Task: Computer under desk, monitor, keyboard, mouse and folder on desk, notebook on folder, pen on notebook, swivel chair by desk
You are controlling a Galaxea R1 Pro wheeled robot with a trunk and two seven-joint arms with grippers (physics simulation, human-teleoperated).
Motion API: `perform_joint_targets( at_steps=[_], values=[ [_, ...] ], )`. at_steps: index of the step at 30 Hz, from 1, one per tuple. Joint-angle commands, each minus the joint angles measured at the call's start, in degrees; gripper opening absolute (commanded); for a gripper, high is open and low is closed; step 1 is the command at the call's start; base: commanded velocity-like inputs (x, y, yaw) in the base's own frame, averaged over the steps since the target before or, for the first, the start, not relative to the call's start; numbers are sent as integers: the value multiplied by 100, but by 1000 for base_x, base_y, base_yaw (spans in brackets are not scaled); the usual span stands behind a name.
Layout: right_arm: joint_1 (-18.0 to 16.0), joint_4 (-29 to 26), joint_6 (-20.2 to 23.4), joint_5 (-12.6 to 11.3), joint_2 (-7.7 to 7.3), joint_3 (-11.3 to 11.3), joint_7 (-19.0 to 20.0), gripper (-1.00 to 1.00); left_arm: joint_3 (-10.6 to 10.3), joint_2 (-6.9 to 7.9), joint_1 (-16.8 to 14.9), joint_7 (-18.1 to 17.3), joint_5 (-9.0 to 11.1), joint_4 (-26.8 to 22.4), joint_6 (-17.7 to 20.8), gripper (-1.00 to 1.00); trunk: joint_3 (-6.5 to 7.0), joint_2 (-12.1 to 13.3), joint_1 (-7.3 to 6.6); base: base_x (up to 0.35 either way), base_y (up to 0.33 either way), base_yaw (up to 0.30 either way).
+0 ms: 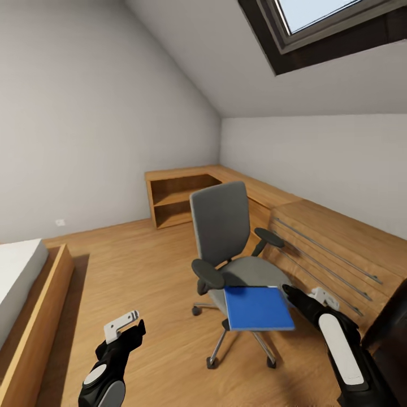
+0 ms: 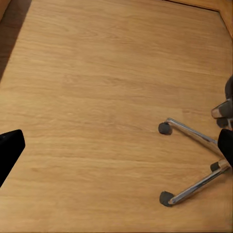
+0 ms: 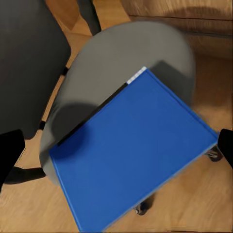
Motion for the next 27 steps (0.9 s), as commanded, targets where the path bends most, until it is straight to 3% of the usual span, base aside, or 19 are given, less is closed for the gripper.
perform_joint_targets(
  at_steps=[1, 7, 8, 11, 20, 27],
  values=[
    [-4, 39, 11, -154, -2, -44, -45, 100, -12, 5, -6, 43, 25, -9, 20, 100, -6, -3, 0, 0, 1, -295],
    [-4, 379, 10, -815, -26, -345, -1, 100, 7, 8, -6, 44, 25, -15, 20, 100, -6, -3, 0, 0, 0, -296],
    [-4, 493, 12, -1024, -31, -461, 29, 100, 18, 9, -6, 42, 25, -17, 20, 100, -6, -3, 0, 0, 0, -297],
    [-4, 619, 15, -1252, -39, -600, 87, 100, 30, 12, -6, 40, 30, -18, 20, 100, -42, -84, 44, 0, 0, -297],
    [-4, 748, 37, -1475, -124, -750, 397, 100, 40, 19, -6, 40, 33, -21, 20, 100, -203, -445, 241, 0, 0, -277],
    [-4, 774, 73, -1538, -160, -768, 684, 100, 44, 20, -6, 35, 34, -34, 25, 100, -329, -725, 395, 0, 0, -72]
  ],
)
